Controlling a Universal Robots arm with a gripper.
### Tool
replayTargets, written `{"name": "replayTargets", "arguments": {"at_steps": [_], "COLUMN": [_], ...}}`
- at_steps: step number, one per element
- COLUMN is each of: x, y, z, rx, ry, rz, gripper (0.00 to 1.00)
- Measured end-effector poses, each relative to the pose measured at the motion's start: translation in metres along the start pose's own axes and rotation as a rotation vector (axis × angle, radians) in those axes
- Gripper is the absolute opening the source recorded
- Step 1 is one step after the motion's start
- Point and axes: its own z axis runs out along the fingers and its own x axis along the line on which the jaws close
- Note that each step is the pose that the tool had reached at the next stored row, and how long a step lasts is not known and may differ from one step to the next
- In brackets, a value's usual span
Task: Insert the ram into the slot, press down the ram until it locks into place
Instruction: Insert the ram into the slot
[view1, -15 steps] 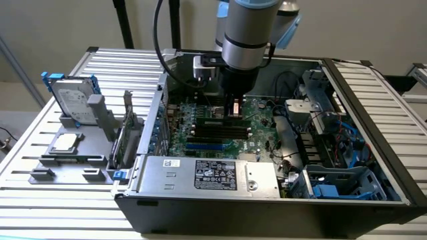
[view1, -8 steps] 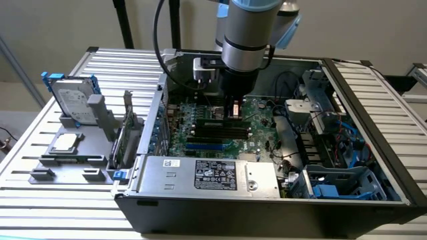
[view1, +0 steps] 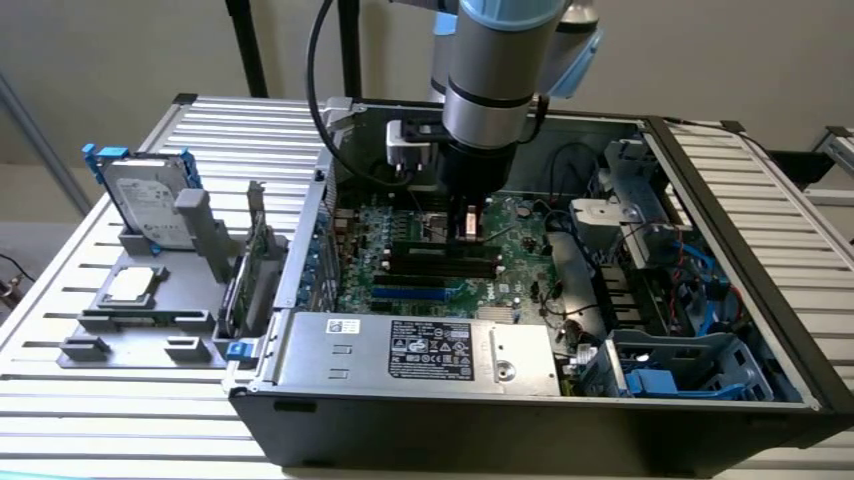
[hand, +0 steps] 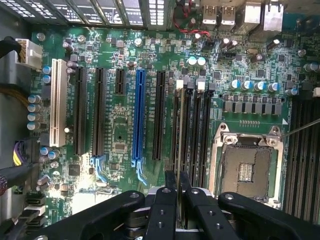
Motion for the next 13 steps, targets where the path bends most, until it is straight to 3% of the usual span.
{"name": "replayTargets", "arguments": {"at_steps": [13], "x": [0.0005], "y": [-0.0003], "z": [0.0077], "rx": [0.0000], "ry": [0.0001], "rz": [0.000], "gripper": [0.14]}}
